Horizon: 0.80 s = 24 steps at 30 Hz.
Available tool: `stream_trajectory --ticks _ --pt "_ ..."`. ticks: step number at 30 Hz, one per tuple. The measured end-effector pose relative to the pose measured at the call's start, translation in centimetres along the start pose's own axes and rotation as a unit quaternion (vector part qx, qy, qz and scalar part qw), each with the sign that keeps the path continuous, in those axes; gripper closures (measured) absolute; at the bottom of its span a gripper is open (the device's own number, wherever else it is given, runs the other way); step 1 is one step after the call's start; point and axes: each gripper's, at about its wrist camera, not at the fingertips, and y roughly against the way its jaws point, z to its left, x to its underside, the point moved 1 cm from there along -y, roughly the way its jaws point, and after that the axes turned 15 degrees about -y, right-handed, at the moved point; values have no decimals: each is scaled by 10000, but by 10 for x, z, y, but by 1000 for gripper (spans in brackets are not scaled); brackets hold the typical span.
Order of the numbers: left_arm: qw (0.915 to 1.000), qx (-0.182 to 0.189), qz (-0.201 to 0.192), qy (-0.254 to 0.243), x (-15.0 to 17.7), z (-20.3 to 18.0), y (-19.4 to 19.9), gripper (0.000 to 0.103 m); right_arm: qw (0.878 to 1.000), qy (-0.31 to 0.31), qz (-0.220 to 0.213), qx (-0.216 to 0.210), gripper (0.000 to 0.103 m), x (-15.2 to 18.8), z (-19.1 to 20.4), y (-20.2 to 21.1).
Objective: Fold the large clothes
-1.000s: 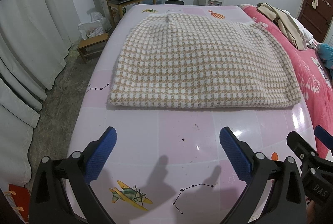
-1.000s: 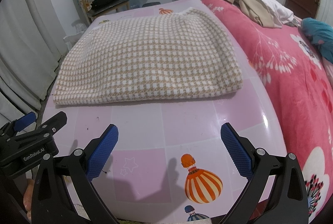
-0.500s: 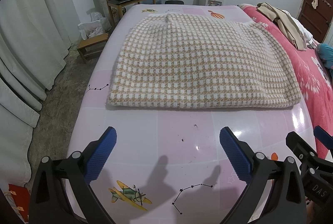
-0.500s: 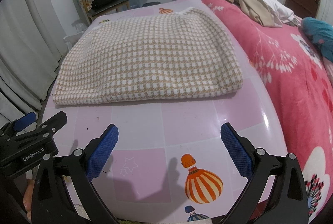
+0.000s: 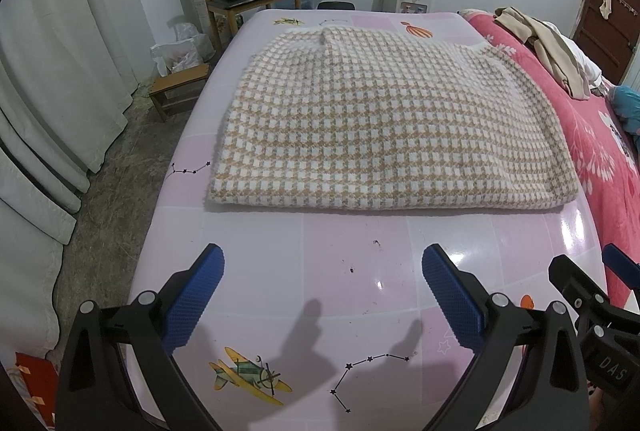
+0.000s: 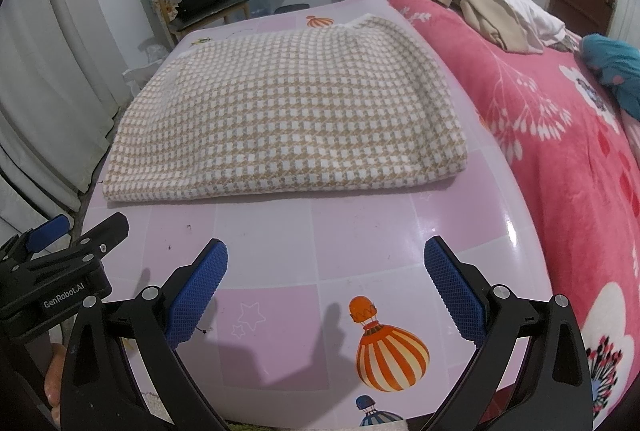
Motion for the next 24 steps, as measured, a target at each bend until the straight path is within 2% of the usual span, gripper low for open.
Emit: stream_trajectory --ticks 24 --pt "10000 29 17 23 -2 1 2 6 10000 -8 -18 3 8 -2 3 1"
